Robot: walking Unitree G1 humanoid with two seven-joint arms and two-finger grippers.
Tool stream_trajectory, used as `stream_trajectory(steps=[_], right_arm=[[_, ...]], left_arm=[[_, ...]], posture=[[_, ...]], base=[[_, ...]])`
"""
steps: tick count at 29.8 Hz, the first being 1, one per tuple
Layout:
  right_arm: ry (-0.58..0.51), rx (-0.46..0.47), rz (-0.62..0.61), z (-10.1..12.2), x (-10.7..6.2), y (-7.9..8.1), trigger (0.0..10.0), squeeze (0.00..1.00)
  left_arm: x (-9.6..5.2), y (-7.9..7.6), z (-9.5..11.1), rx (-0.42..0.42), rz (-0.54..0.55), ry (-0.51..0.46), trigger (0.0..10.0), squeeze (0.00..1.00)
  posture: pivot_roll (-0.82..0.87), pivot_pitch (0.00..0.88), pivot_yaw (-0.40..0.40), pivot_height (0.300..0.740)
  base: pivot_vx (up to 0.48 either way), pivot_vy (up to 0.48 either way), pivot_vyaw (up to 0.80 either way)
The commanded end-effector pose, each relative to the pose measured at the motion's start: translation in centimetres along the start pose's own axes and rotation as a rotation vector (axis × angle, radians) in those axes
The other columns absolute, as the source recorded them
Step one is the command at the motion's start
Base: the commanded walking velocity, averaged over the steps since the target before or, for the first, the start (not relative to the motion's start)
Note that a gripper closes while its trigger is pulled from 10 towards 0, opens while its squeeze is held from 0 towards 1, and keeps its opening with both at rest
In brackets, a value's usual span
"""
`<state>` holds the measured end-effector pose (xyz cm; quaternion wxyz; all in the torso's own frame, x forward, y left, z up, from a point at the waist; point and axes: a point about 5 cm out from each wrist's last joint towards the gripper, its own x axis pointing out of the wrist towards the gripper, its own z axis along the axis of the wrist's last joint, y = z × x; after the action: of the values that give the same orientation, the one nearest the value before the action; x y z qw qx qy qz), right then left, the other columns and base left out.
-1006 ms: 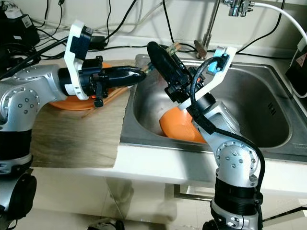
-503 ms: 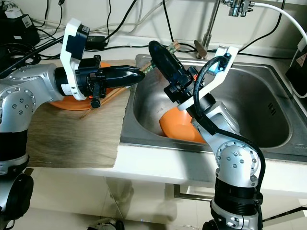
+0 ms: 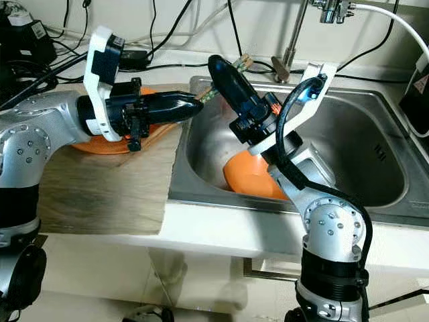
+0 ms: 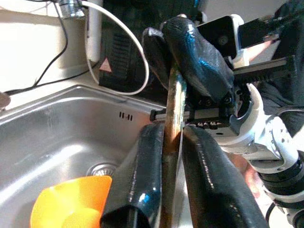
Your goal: Kitchen organization
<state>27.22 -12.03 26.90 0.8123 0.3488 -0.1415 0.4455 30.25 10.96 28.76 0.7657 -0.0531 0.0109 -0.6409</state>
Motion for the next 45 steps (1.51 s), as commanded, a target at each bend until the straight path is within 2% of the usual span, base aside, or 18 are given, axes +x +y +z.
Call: stream_trajectory(steps=[1,8,9,11,12,14,17,18,19,20,21,22,23,30,32,34,36,45], right_arm=[[-0.045,-0.068,-0.042,1.6,-0.2,-0.6,0.0,0.00],[-0.082,-0.176,-0.116,4.6,-1.2,-2.0,0.0,0.00],[-0.074,-0.231,-0.145,5.1,-1.4,-2.4,0.0,0.00],[-0.054,-0.344,-0.202,6.0,-1.5,-3.1,0.0,0.00],[-0.054,-0.344,-0.202,6.0,-1.5,-3.1,0.0,0.00],[0.040,-0.653,-0.267,6.6,-0.2,-4.1,0.0,0.00],[0.083,-0.751,-0.283,6.4,0.4,-4.6,0.0,0.00],[0.181,-0.869,-0.302,5.4,1.2,-5.8,5.6,0.00],[0.220,-0.894,-0.299,4.9,1.4,-6.3,7.0,0.00],[0.272,-0.923,-0.299,4.1,1.5,-6.9,10.0,0.00],[0.272,-0.923,-0.299,4.1,1.5,-6.9,10.0,0.00],[0.422,-0.998,-0.271,2.1,1.2,-8.5,10.0,0.00],[0.476,-1.024,-0.259,1.4,1.0,-9.1,10.0,0.00],[0.688,-1.157,-0.216,-1.1,-0.5,-11.2,10.0,0.00],[0.838,-1.261,-0.189,-2.4,-2.2,-12.6,10.0,0.00],[0.862,-1.272,-0.189,-2.6,-2.6,-12.7,10.0,0.03],[0.892,-1.289,-0.180,-2.7,-3.0,-13.2,10.0,1.00],[0.889,-1.282,-0.175,-2.8,-3.4,-13.9,10.0,1.00]], left_arm=[[-0.2,0.0,0.5,0.009,0.005,-0.012,10.0,1.00],[-1.1,0.6,0.9,0.044,0.062,-0.037,10.0,1.00],[-1.3,0.9,1.3,0.063,0.093,-0.068,10.0,0.00],[-1.7,1.2,1.9,0.096,0.140,-0.107,10.0,0.00],[-1.7,1.2,1.9,0.096,0.140,-0.107,10.0,0.00],[-2.1,1.6,1.2,0.165,0.198,-0.046,10.0,0.00],[-2.0,1.7,0.5,0.197,0.219,0.000,10.0,0.00],[-1.7,1.7,-0.7,0.228,0.236,0.066,10.0,0.00],[-1.5,1.6,-1.1,0.234,0.235,0.081,10.0,0.00],[-1.3,1.4,-1.4,0.237,0.228,0.096,10.0,0.00],[-1.3,1.4,-1.4,0.237,0.228,0.096,10.0,0.00],[-0.7,0.9,-2.6,0.236,0.202,0.135,10.0,0.00],[-0.5,0.7,-3.0,0.233,0.194,0.150,10.0,0.00],[-0.1,0.2,-5.4,0.267,0.193,0.213,10.0,0.00],[-0.2,0.1,-6.3,0.247,0.242,0.194,10.0,0.00],[-0.3,0.1,-6.4,0.242,0.249,0.194,10.0,0.00],[-0.7,0.0,-6.6,0.227,0.252,0.207,10.0,0.00],[-1.3,0.4,-6.9,0.259,0.273,0.246,10.0,0.00]], posture=[[-0.02,0.000,0.018,0.740],[-0.02,0.000,0.015,0.740],[-0.02,0.000,0.012,0.740],[-0.02,0.000,0.014,0.740],[-0.02,0.000,0.014,0.740],[-0.03,0.000,0.017,0.740],[-0.02,0.000,0.016,0.740],[-0.03,0.000,0.015,0.740],[-0.02,0.000,0.011,0.740],[-0.02,0.000,0.011,0.740],[-0.02,0.000,0.011,0.740],[-0.02,0.000,0.000,0.740],[-0.02,0.000,-0.001,0.740],[-0.01,0.000,-0.016,0.740],[0.01,0.004,-0.029,0.740],[0.01,0.004,-0.029,0.740],[0.01,0.007,-0.030,0.740],[0.01,0.010,-0.024,0.740]], base=[[0.000,0.000,0.00],[0.000,0.000,0.00],[0.000,0.000,0.00],[0.000,0.000,0.00],[0.000,0.000,0.00],[0.000,0.000,0.00],[0.000,0.000,0.00],[0.000,0.000,0.00],[0.000,0.000,0.00],[0.000,0.000,0.00],[0.000,0.000,0.00],[0.000,0.000,0.00],[0.000,0.000,0.00],[0.000,0.000,0.00],[0.000,0.000,0.00],[0.000,0.000,0.00],[0.000,0.000,0.00],[0.000,0.000,0.00]])
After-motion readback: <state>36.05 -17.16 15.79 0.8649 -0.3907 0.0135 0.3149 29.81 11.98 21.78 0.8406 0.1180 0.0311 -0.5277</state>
